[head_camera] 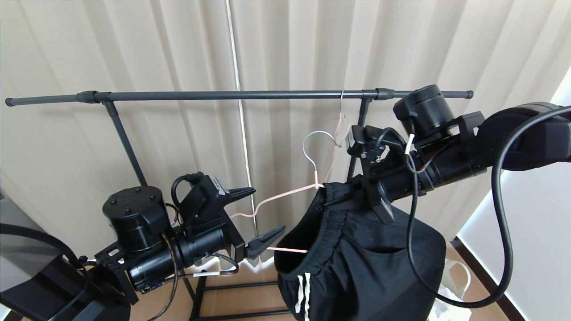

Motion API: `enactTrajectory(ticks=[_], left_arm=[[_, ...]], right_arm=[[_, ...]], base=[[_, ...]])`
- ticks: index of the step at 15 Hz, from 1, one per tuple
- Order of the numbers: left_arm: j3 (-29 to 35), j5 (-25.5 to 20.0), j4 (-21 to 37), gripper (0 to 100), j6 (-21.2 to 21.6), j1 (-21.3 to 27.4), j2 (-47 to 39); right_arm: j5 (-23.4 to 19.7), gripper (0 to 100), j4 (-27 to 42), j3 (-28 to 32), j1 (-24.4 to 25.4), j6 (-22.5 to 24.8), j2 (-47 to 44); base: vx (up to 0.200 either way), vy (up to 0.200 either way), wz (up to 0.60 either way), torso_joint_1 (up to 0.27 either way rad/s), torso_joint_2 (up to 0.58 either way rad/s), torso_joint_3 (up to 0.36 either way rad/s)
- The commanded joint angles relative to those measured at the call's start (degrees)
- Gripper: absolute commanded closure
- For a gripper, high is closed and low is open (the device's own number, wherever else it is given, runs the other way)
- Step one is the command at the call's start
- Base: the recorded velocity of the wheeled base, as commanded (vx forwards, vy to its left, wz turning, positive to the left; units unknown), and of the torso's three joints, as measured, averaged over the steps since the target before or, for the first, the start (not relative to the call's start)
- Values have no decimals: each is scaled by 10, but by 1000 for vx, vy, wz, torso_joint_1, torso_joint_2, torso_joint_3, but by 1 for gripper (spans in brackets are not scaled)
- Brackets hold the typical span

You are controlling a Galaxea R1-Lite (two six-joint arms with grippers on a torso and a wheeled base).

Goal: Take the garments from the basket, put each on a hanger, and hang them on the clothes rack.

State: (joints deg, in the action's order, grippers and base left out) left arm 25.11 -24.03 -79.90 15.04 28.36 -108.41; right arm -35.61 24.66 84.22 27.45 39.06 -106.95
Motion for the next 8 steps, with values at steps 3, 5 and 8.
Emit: enactTrajectory(ticks=[3, 5, 8], left_arm=[[-32, 0, -16, 0, 0, -12, 20], [-44, 1, -16, 0, -1, -19, 40], [-47, 2, -16, 0, -12, -29, 51]], right_arm=[[-2, 100, -1, -17, -4, 1, 22], [-3, 100, -1, -34, -13, 1, 28], [-3, 100, -3, -57, -15, 1, 38]], base=[[0, 0, 0, 0, 0, 0], [0, 0, 0, 0, 0, 0], [0, 0, 0, 0, 0, 0]])
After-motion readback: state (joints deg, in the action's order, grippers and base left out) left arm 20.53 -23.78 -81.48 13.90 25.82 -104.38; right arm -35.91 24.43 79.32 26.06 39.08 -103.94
